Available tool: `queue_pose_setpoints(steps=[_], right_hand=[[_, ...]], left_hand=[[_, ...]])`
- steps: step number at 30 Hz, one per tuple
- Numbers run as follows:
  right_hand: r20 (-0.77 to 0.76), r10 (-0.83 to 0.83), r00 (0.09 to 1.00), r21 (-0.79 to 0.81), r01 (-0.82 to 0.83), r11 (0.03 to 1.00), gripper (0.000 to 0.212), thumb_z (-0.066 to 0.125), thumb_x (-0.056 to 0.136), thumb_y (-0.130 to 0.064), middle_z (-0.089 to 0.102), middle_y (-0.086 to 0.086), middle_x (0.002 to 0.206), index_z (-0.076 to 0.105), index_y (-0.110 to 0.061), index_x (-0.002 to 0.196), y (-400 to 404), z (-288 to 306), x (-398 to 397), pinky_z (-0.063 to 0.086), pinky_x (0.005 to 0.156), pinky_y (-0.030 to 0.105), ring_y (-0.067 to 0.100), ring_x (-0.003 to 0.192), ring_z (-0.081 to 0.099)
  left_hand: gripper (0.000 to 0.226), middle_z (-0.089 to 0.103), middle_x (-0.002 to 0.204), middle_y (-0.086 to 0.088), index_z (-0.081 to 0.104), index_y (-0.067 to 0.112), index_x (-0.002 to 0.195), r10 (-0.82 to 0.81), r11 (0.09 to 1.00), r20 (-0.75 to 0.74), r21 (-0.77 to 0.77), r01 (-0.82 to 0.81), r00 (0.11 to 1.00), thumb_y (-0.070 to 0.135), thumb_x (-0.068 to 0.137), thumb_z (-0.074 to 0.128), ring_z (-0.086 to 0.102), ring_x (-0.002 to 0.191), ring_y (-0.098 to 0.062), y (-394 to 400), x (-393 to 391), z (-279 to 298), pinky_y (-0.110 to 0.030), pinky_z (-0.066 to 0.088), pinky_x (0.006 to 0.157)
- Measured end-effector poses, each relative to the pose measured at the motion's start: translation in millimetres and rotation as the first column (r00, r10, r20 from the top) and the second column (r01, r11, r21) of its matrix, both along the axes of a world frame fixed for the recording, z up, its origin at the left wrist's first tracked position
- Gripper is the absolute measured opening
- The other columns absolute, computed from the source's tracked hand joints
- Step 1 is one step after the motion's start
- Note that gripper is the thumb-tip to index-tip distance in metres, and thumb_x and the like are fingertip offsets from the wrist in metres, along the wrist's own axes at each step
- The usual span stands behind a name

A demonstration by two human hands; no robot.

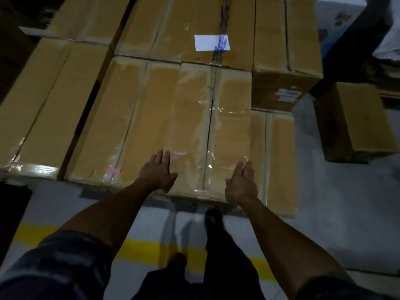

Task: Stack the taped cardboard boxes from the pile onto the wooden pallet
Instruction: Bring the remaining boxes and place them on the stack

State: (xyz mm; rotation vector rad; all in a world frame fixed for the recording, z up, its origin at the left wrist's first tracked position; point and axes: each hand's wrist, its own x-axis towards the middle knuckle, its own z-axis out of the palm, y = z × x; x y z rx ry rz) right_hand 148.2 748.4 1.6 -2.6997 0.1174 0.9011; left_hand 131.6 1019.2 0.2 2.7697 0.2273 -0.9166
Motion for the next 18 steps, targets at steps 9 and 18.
queue_pose_setpoints(steps=[9, 18], right_hand=[[-0.113, 0.154, 0.982, -0.069, -0.162, 0.984, 0.107, 0.057, 0.091, -0.061, -0.028, 0.014, 0.160, -0.011, -0.013, 0.157, -3, 7, -48, 0.020, 0.117, 0.055, 0.043, 0.149, -0.013], [-0.028, 0.167, 0.986, -0.150, -0.169, 0.974, 0.093, 0.062, 0.095, -0.040, -0.014, 0.018, 0.163, -0.001, -0.011, 0.157, 1, 0, -46, 0.028, 0.113, 0.056, 0.048, 0.148, -0.002]], left_hand=[[0.099, -0.003, 0.164, -0.013, -0.006, 0.010, 0.156, -0.142, 0.990, -0.022, 0.018, 0.142, 0.990, 0.048, 0.092, 0.060, 0.007, 0.150, -0.030, 13, -55, 5, -0.044, 0.024, 0.118], [0.069, 0.010, 0.162, -0.016, 0.002, 0.004, 0.155, -0.251, 0.954, 0.083, 0.189, 0.232, 0.965, 0.010, 0.100, 0.042, 0.018, 0.148, -0.031, 4, -61, 9, -0.043, 0.038, 0.108]])
